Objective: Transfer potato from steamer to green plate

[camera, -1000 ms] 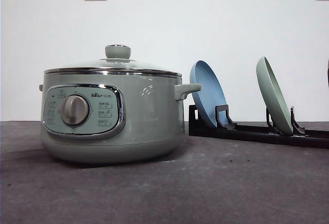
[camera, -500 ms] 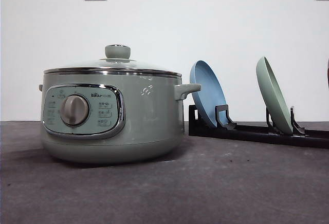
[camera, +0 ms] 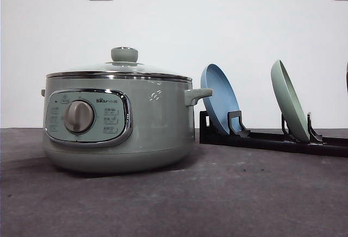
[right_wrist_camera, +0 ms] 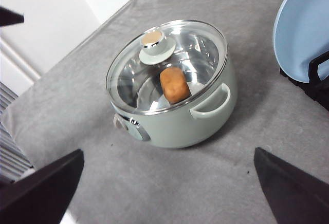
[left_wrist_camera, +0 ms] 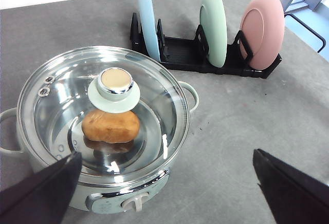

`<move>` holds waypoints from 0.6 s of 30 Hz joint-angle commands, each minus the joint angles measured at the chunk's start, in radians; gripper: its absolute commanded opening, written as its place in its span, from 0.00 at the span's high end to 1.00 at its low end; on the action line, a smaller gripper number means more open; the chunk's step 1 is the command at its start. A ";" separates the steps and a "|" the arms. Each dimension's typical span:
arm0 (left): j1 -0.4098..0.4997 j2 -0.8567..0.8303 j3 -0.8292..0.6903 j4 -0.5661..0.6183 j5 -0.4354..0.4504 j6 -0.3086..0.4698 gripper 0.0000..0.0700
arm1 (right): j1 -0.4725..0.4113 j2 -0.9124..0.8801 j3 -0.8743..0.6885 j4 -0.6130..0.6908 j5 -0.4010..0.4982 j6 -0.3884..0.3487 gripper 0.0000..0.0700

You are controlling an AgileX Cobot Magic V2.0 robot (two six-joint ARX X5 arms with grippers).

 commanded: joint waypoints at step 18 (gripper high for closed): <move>-0.005 0.008 0.021 0.000 0.006 0.032 0.00 | -0.061 0.476 0.230 0.128 0.207 0.143 0.04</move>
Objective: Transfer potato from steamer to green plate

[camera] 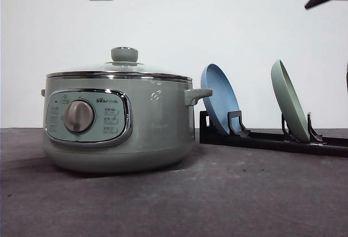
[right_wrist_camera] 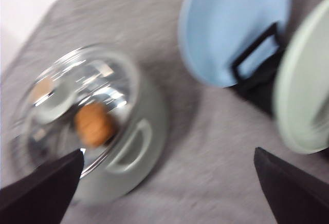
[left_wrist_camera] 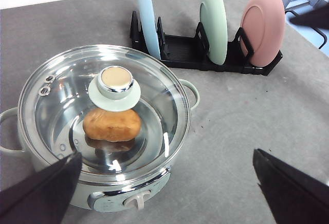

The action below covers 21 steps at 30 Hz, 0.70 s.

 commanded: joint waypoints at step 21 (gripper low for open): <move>-0.005 0.008 0.021 0.006 0.006 0.028 0.00 | -0.098 0.545 0.339 0.143 0.064 0.066 0.23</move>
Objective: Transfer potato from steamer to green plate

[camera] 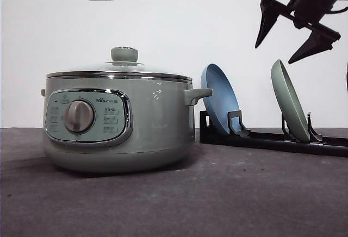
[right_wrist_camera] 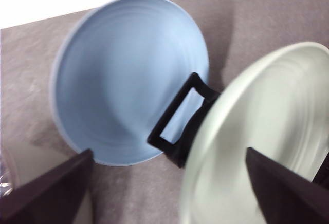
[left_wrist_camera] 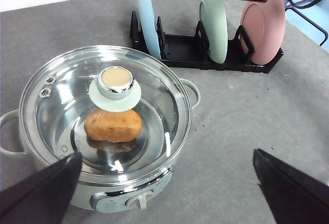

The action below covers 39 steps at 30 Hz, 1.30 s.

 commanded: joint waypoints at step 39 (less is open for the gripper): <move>-0.005 0.008 0.021 -0.033 0.006 0.009 0.00 | -0.005 -0.056 0.030 0.006 -0.097 0.050 1.00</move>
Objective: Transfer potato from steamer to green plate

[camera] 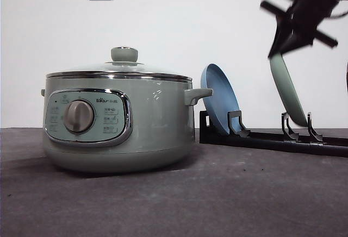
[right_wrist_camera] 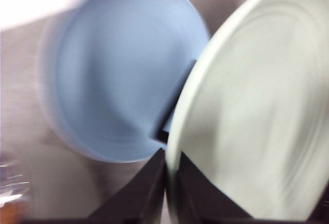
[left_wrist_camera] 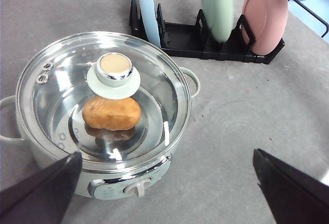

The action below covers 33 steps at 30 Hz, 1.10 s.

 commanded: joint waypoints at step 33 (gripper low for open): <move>-0.011 0.036 0.021 -0.004 0.006 0.009 0.00 | 0.715 -0.584 -0.198 -0.648 0.536 -0.231 1.00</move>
